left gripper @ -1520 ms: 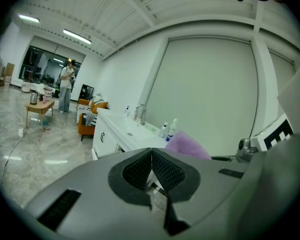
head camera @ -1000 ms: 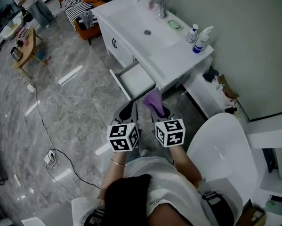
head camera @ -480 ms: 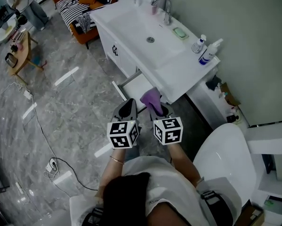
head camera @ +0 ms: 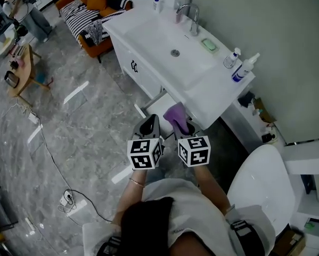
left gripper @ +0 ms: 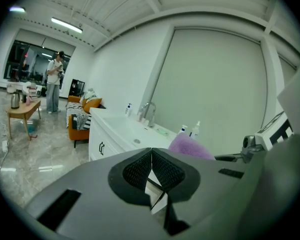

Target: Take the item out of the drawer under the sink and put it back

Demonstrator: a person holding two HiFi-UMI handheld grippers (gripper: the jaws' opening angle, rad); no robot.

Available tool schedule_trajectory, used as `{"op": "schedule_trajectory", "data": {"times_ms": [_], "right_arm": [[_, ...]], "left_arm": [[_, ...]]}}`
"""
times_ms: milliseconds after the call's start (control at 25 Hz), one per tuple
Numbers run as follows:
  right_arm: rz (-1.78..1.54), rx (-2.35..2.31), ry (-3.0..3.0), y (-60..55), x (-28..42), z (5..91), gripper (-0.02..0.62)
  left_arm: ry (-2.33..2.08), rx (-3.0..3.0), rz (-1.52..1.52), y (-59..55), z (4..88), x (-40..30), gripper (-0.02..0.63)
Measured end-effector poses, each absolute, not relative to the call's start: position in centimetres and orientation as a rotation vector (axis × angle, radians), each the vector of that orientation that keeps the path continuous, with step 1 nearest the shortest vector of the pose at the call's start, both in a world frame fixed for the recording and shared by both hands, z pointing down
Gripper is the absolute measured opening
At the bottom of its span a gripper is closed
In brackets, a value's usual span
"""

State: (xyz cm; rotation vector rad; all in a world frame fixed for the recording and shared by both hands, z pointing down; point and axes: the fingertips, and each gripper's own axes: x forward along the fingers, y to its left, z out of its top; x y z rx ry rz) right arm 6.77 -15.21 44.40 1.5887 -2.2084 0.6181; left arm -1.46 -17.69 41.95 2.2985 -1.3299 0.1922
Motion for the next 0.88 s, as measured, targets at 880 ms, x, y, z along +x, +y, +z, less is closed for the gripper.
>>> {"op": "schedule_trajectory", "data": {"times_ms": [880], "right_arm": [[0.604, 1.614, -2.128, -22.5, 5.0, 47.5, 0.069]], "left_arm": [[-1.237, 2.301, 0.296, -24.7, 46.3, -3.1, 0.005]]}}
